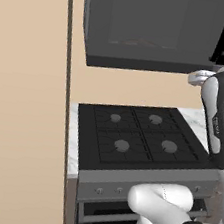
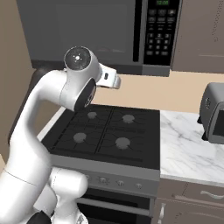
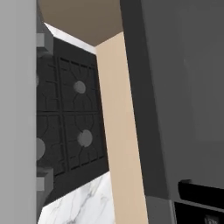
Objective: Retrieve the reheated potato from the microwave, then place the potato, cheese, and condiment on the cutting board.
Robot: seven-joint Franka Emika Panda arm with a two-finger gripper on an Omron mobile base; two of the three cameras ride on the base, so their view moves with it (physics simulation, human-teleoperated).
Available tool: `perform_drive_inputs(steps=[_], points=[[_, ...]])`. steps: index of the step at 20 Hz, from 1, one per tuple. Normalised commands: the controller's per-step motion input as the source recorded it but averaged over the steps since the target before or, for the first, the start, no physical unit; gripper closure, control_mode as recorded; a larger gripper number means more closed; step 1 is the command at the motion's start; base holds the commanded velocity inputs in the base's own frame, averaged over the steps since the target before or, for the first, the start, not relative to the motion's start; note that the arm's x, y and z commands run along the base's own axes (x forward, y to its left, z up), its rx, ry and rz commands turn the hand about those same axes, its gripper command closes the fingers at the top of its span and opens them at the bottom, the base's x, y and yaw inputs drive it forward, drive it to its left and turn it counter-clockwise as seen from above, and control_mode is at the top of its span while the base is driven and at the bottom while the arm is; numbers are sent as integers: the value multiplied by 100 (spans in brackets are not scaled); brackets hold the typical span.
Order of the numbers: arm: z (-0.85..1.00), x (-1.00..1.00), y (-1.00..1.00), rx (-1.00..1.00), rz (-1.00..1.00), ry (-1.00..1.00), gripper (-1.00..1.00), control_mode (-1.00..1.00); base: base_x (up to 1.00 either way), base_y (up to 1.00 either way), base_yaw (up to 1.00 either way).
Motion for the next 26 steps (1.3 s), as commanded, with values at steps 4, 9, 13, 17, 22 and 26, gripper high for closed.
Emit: perform_drive_inputs(steps=[4, 9, 13, 17, 22, 26], points=[[44, 3, -45, 0, -1, 10, -100, -100, 0, 0, 0], [37, 9, -40, 0, 0, 9, -100, -100, 0, 0, 0], [33, 18, -32, 0, 0, 4, -100, -100, 0, 0, 0], [19, 27, -20, 0, 1, 8, -100, -100, 0, 0, 0], [25, 29, -22, 0, 3, 1, -100, -100, 0, 0, 0], [7, 17, -10, 0, 7, 0, -100, -100, 0, 0, 0]])
